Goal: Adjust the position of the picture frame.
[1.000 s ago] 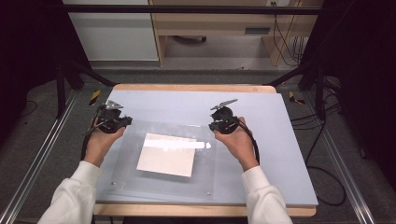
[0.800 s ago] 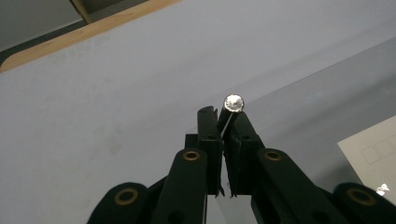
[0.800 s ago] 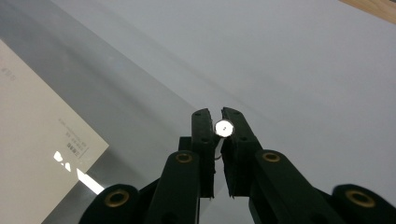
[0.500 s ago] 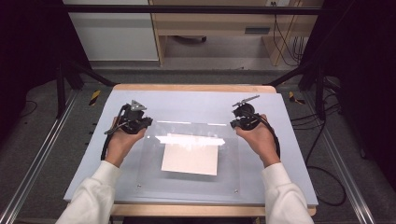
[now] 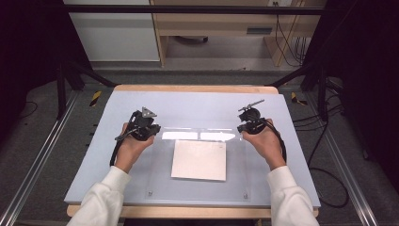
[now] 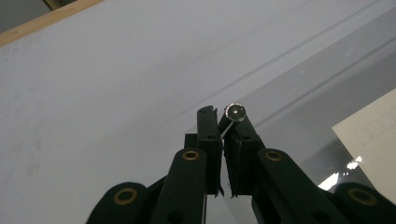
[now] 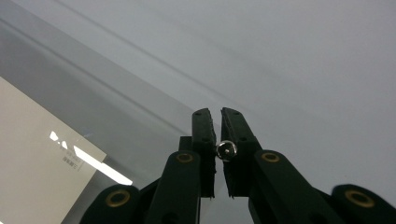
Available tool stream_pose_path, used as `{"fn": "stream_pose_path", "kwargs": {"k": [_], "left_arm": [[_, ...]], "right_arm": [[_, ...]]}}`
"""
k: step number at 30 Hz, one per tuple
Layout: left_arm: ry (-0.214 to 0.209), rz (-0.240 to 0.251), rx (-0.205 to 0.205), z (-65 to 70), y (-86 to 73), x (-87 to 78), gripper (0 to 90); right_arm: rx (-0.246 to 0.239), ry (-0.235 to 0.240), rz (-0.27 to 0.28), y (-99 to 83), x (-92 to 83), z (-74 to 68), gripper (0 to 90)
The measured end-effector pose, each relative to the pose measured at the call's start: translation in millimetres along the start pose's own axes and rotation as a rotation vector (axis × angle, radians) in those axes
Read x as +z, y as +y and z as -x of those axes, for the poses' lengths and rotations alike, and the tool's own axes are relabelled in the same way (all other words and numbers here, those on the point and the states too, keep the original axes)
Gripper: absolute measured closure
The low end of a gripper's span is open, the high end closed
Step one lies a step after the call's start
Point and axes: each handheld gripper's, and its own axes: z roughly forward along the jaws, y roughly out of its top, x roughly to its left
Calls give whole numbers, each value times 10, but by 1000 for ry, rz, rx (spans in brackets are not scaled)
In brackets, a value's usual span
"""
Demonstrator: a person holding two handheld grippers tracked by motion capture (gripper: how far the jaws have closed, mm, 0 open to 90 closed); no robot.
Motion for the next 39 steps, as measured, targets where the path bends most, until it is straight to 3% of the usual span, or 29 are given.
{"fn": "stream_pose_path", "kwargs": {"k": [15, 20, 24, 31, 39], "left_arm": [[-15, 0, -35, -34, -117, 158, 846], [-29, -6, -67, -54, -154, 248, 847], [-26, -23, -58, -60, -167, 280, 847], [-26, -8, -84, -61, -221, 335, 847], [-28, -8, -85, -63, -275, 362, 846]], "right_arm": [[33, -7, 74, -146, 156, -16, 851], [32, -17, 67, -177, 242, -26, 850], [40, -11, 64, -189, 307, -15, 851], [54, 2, 72, -215, 384, 5, 851], [63, 6, 75, -250, 432, 1, 850]]}}
